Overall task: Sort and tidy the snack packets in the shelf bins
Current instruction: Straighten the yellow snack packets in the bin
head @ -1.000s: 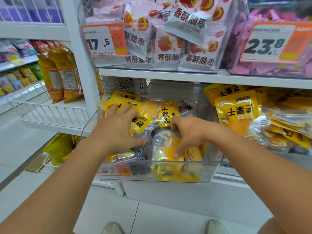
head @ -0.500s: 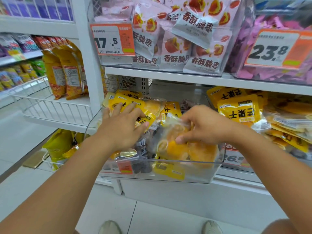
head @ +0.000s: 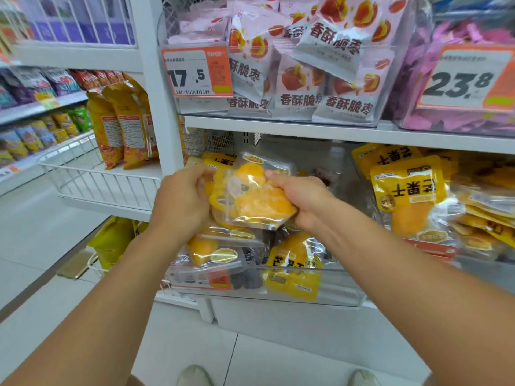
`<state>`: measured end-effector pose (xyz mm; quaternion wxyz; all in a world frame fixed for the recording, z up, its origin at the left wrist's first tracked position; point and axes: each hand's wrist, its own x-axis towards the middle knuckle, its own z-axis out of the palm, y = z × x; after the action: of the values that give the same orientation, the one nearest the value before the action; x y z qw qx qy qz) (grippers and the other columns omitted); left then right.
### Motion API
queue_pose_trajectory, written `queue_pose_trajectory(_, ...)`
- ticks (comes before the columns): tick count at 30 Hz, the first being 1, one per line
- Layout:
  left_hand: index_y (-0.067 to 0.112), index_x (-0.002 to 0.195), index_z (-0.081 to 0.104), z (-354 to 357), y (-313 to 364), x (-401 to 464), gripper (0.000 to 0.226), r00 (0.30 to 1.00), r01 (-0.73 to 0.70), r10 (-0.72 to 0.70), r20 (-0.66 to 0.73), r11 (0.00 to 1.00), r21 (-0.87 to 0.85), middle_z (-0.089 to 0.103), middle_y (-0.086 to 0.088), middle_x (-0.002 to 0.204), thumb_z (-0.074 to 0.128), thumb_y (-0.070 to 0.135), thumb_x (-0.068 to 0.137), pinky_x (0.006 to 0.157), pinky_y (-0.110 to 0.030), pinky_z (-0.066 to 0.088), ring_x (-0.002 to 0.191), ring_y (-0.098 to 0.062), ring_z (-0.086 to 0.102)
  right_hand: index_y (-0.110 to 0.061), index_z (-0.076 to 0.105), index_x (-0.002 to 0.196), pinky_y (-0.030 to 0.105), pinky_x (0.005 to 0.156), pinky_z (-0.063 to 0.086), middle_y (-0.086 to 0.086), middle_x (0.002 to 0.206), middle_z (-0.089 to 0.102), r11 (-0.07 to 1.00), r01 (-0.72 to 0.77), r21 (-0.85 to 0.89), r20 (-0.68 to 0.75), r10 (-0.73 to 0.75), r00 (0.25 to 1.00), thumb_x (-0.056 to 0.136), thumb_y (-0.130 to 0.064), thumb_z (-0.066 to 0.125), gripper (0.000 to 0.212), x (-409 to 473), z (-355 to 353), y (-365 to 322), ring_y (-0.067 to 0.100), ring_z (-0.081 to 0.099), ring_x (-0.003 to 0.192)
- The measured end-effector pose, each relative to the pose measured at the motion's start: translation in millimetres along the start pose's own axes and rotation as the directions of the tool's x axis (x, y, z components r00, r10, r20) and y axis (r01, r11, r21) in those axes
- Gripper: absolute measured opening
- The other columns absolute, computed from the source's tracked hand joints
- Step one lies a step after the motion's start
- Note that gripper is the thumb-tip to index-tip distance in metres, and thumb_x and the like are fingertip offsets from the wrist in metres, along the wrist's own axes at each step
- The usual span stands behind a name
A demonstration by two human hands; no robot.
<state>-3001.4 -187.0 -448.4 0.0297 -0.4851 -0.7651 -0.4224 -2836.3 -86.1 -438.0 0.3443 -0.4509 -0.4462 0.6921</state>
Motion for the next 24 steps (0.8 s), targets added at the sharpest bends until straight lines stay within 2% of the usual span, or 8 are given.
queue_pose_trajectory(4,0.029,0.127,0.061,-17,11,-1,0.032,0.981,-0.051,-0.002,-0.196,0.962,-0.268,0.066,0.012,0.115,0.047,0.042,0.101,0.098,-0.031,0.044,0.115,-0.013,0.058,-0.006,0.065,0.087,0.049,0.076,0.062,0.011,0.092,0.074,0.99,0.108,-0.089,-0.145,-0.121,0.982,0.078,-0.032,0.085,0.033,16,34,12,0.029,0.073,0.079)
queue_pose_trajectory(7,0.04,0.148,0.04,-18,17,-9,0.082,0.896,-0.403,0.361,0.259,0.905,0.136,0.041,0.007,0.154,0.049,0.081,0.078,0.115,-0.044,0.031,0.142,-0.015,0.035,-0.006,0.068,0.1,0.041,0.077,0.06,0.011,0.099,0.073,0.96,0.129,-0.25,-0.205,-0.183,0.961,0.086,-0.047,0.072,0.043,17,51,17,0.03,0.071,0.084)
queue_pose_trajectory(9,0.048,0.155,0.011,-8,12,-10,0.099,0.828,-0.453,0.234,0.51,0.814,0.362,0.005,0.012,0.167,0.043,0.091,0.072,0.121,-0.058,0.015,0.154,-0.019,0.006,-0.008,0.065,0.117,0.045,0.088,0.057,0.012,0.116,0.07,0.95,0.106,-0.294,-0.098,-0.14,0.985,0.092,-0.058,0.055,0.056,18,53,11,0.032,0.068,0.1)
queue_pose_trajectory(11,0.048,0.155,-0.002,-2,7,-5,0.097,0.842,-0.377,0.107,0.528,0.818,0.435,-0.013,0.018,0.165,0.047,0.083,0.08,0.121,-0.059,0.007,0.154,-0.017,-0.008,-0.012,0.061,0.126,0.049,0.09,0.056,0.011,0.123,0.067,0.913,0.097,-0.396,0.051,-0.084,0.995,0.091,-0.062,0.046,0.063,15,44,0,0.033,0.067,0.105)
queue_pose_trajectory(14,0.045,0.156,0.01,-4,2,6,0.087,0.893,-0.296,0.116,0.435,0.879,0.375,0.0,0.017,0.166,0.045,0.079,0.084,0.12,-0.06,0.011,0.154,-0.015,0.0,-0.008,0.065,0.106,0.035,0.073,0.051,0.012,0.106,0.067,0.529,0.251,-0.81,0.034,-0.385,0.922,0.094,-0.039,0.05,0.036,10,6,-13,0.034,0.065,0.097)
queue_pose_trajectory(17,0.045,0.155,0.016,-1,2,14,0.09,0.894,-0.288,0.115,0.432,0.887,0.36,0.007,0.015,0.166,0.04,0.086,0.079,0.118,-0.063,0.013,0.154,-0.017,0.004,-0.009,0.052,0.127,0.041,0.086,0.046,0.016,0.124,0.052,0.085,0.191,-0.978,0.125,-0.495,0.86,0.086,-0.018,0.058,0.042,4,-40,-17,0.04,0.05,0.117)
queue_pose_trajectory(21,0.045,0.155,0.019,4,17,11,0.096,0.883,-0.334,0.132,0.451,0.852,0.404,0.011,0.012,0.166,0.051,0.085,0.074,0.119,-0.063,0.008,0.154,-0.018,0.004,-0.016,0.034,0.143,0.048,0.104,0.044,0.014,0.141,0.043,-0.081,0.163,-0.983,0.177,-0.22,0.959,0.075,-0.033,0.079,0.084,19,-66,-8,0.036,0.042,0.13)
queue_pose_trajectory(24,0.043,0.155,0.02,7,26,10,0.096,0.875,-0.347,0.113,0.47,0.823,0.449,0.008,0.011,0.167,0.052,0.085,0.074,0.119,-0.063,0.003,0.154,-0.018,0.001,-0.017,0.038,0.142,0.049,0.102,0.046,0.015,0.137,0.05,-0.076,0.221,-0.972,0.234,-0.25,0.94,0.072,-0.044,0.083,0.088,27,-59,-3,0.035,0.05,0.124)
